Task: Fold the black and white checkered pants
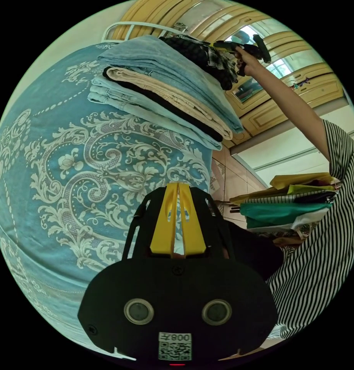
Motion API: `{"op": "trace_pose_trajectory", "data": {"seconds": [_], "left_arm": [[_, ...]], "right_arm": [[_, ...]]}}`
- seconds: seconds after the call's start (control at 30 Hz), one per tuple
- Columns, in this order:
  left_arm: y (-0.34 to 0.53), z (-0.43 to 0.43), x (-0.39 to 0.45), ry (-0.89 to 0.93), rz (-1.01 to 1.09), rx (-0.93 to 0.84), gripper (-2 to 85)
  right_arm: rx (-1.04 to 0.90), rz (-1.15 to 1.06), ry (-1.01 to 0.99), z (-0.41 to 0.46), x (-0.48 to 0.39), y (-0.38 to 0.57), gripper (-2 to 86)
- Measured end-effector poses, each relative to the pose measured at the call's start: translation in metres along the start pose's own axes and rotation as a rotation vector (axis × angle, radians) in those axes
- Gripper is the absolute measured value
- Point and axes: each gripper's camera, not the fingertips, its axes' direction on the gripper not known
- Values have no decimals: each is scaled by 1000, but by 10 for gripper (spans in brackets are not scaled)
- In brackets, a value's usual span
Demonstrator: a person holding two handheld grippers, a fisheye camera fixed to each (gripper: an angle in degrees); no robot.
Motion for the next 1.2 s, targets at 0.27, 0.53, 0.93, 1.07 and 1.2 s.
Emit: {"op": "trace_pose_trajectory", "data": {"seconds": [0.27,0.53,0.93,1.07,1.2], "left_arm": [[-43,-121,35,44,-83,102,1],[-77,-276,84,55,-153,303,3],[-87,-535,185,-20,-97,764,64],[-86,-605,217,-159,-103,861,95],[-71,-660,244,-288,-184,941,116]], "right_arm": [[321,275,-610,-66,54,60,6],[500,64,-836,-170,-9,95,7],[636,-319,-1282,-299,-162,204,7],[560,-414,-1410,-301,-226,247,6],[453,-479,-1547,-284,-297,296,6]]}}
